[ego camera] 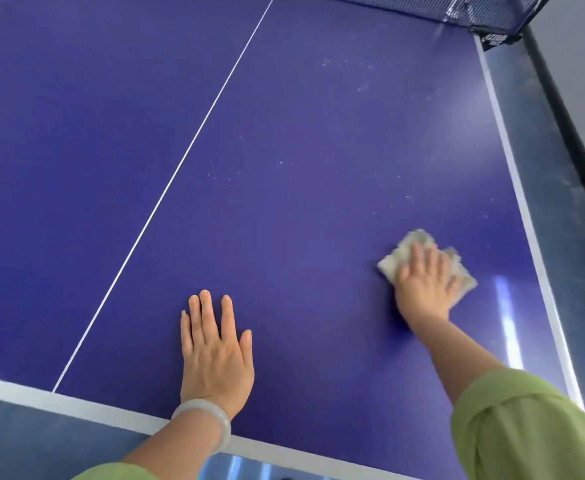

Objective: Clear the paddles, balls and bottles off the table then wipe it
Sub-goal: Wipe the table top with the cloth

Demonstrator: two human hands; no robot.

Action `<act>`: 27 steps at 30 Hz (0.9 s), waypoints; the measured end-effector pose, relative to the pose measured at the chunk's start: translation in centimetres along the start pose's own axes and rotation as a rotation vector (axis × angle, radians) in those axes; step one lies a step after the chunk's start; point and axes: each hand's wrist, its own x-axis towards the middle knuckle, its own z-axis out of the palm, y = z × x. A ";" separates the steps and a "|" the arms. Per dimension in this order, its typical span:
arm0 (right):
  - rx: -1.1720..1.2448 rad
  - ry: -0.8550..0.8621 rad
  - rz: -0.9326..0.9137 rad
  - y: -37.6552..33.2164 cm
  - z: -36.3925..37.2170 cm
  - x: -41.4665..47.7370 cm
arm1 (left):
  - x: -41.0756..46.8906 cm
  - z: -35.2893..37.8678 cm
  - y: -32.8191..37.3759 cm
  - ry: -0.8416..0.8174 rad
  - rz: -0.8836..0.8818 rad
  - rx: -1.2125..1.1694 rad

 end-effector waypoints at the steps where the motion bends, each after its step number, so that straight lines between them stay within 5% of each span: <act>1: 0.038 -0.009 0.152 -0.1 -0.4 0.3 | 0.0 0.0 0.0 0.000 0.000 0.001; 4: 0.023 -0.010 0.245 -4.5 0.7 -1.6 | 0.0 0.1 0.1 -0.007 -0.006 0.006; 7: -0.091 0.041 -0.241 -11.4 3.1 -5.4 | 0.1 0.1 0.2 -0.006 -0.012 0.011; 9: -0.067 -0.081 -0.616 -14.9 3.6 -7.3 | 0.1 0.0 0.3 -0.008 -0.016 0.015; 12: -0.113 -0.181 -0.822 -15.1 3.0 -5.7 | 0.2 0.1 0.2 -0.002 -0.019 0.020; 14: -0.157 -0.119 -0.728 -12.2 2.6 -3.0 | 0.2 0.1 0.2 0.015 -0.016 0.007; 18: -0.003 -0.051 -0.099 -1.3 0.2 0.5 | 0.1 0.1 0.1 0.007 -0.007 0.004; 21: 0.015 -0.041 0.130 1.6 -0.3 -1.9 | 0.1 0.1 0.1 0.005 -0.011 -0.010; 24: 0.011 0.015 0.035 -1.6 1.8 -7.3 | 0.1 0.1 0.1 0.014 -0.005 -0.026; 27: -0.027 -0.016 -0.426 -4.2 3.7 -15.2 | 0.2 0.1 0.0 0.027 -0.005 -0.043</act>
